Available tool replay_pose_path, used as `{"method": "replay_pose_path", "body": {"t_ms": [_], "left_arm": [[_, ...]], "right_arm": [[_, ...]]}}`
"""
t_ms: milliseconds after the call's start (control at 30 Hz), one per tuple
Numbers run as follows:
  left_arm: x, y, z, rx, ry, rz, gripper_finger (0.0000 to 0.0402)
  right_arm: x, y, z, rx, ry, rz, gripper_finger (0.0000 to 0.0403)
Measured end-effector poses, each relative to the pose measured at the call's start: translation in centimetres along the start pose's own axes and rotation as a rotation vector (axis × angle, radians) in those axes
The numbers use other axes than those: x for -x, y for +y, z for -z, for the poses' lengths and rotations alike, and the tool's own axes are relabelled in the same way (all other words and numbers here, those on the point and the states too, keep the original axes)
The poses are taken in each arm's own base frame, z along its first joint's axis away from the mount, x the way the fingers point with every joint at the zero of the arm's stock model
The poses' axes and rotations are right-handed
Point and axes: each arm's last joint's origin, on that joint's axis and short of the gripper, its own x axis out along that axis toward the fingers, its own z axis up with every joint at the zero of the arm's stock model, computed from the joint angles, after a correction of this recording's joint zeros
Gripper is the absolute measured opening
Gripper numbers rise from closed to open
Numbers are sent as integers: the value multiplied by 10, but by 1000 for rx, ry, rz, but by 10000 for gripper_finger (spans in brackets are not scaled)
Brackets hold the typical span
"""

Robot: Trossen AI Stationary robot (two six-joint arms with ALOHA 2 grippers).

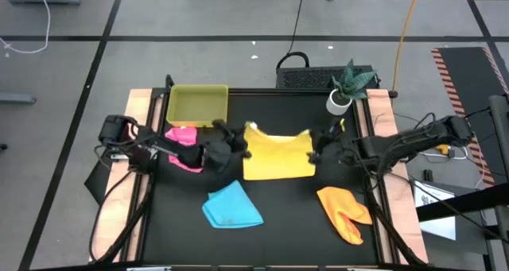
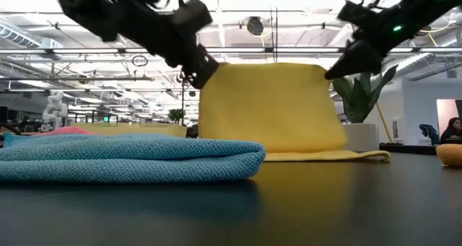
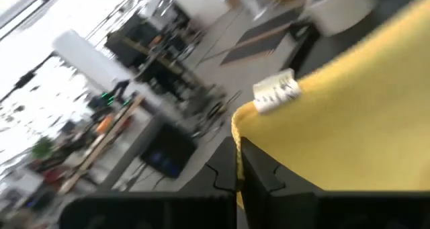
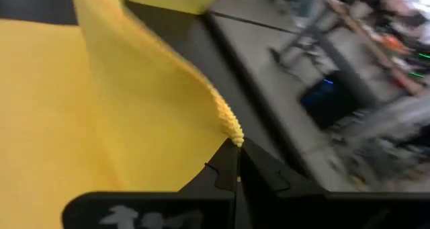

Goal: Fold microfiber towels
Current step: Fold the yellow microfiber cloth

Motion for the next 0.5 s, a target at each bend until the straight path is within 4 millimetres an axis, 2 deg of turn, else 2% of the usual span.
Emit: {"method": "replay_pose_path", "body": {"t_ms": [133,267,367,500], "left_arm": [[-36,23,14,9,50,-40,6],[-64,47,25,104,35,-72,3],[-76,57,31,170,3,-27,5],[-80,53,39,190,13,120,3]], "right_arm": [[-21,-18,-4,16,35,150,2],[-42,-36,-7,13,50,257,2],[-55,-45,-3,7,54,309,2],[-65,-39,16,25,52,186,2]]}}
